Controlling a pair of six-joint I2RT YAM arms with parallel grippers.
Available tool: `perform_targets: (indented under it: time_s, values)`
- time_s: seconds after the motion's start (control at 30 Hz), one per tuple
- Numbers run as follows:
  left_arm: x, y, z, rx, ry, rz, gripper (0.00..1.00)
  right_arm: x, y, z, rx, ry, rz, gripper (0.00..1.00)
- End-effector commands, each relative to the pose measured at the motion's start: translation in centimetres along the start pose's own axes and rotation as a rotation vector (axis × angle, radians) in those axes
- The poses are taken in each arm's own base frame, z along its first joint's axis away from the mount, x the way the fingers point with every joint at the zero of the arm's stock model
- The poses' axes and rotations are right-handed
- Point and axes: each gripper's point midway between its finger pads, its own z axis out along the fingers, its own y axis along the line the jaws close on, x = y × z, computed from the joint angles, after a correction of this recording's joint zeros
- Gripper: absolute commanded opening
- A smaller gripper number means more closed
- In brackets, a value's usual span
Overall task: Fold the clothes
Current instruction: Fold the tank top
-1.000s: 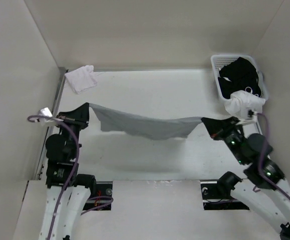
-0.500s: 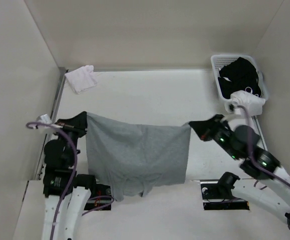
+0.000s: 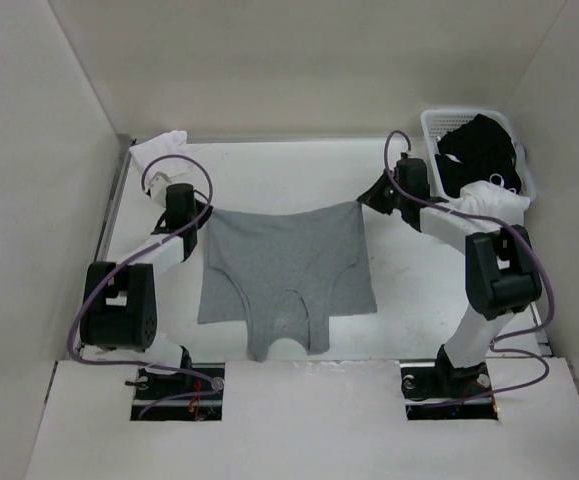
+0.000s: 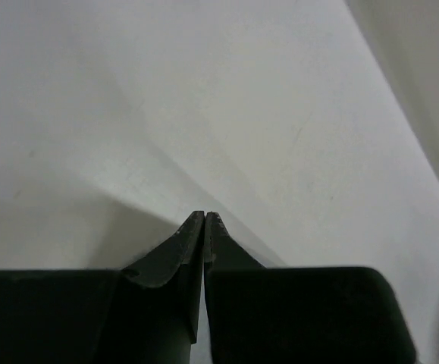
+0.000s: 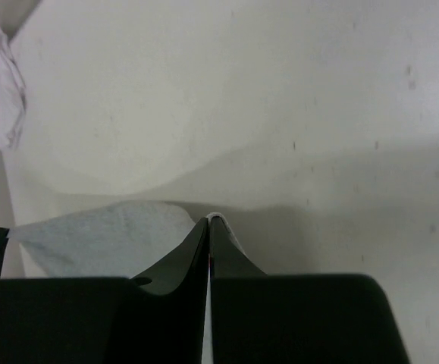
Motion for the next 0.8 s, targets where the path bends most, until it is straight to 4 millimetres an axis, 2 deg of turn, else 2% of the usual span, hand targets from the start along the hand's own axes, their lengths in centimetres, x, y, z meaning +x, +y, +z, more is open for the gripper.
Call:
perform_targets:
  time_s: [0.0,0.07,0.13,0.23,0.33,0.57,0.67,0.77]
  values:
    - [-7.2,-7.9,1.4,0.214,-0.181,-0.074,0.00,-7.2,4.4,0.6,-0.167,-0.144,-0.011,0.04]
    - [-7.1,-8.4,2.1,0.226,-0.162,-0.069,0.00,-8.2,4.3,1.0,-0.169,-0.145,-0.004,0.05]
    - [-6.7,-8.1,2.0,0.233,-0.146,-0.079,0.00,-8.5,4.5,0.7,-0.168,-0.148,-0.015,0.06]
    - [-6.2,-7.6,0.0,0.265,-0.155,-0.092,0.00,-8.0,4.3,-0.7,-0.165,-0.166,-0.023,0.06]
    - [-5.5,-6.3,-2.0,0.281,-0.159,-0.110,0.00,-7.0,3.1,-2.3,-0.145,-0.203,-0.001,0.05]
    - [-3.5,-3.0,-6.3,0.320,-0.132,-0.138,0.00,-2.5,1.7,-6.1,-0.182,-0.233,0.037,0.03]
    - [-2.0,-1.8,-8.7,0.350,-0.119,-0.139,0.00,0.1,1.0,-7.7,-0.173,-0.235,0.022,0.03]
    - [-0.2,-0.1,-10.4,0.357,-0.086,-0.146,0.00,3.4,-0.3,-8.5,-0.156,-0.206,0.021,0.03]
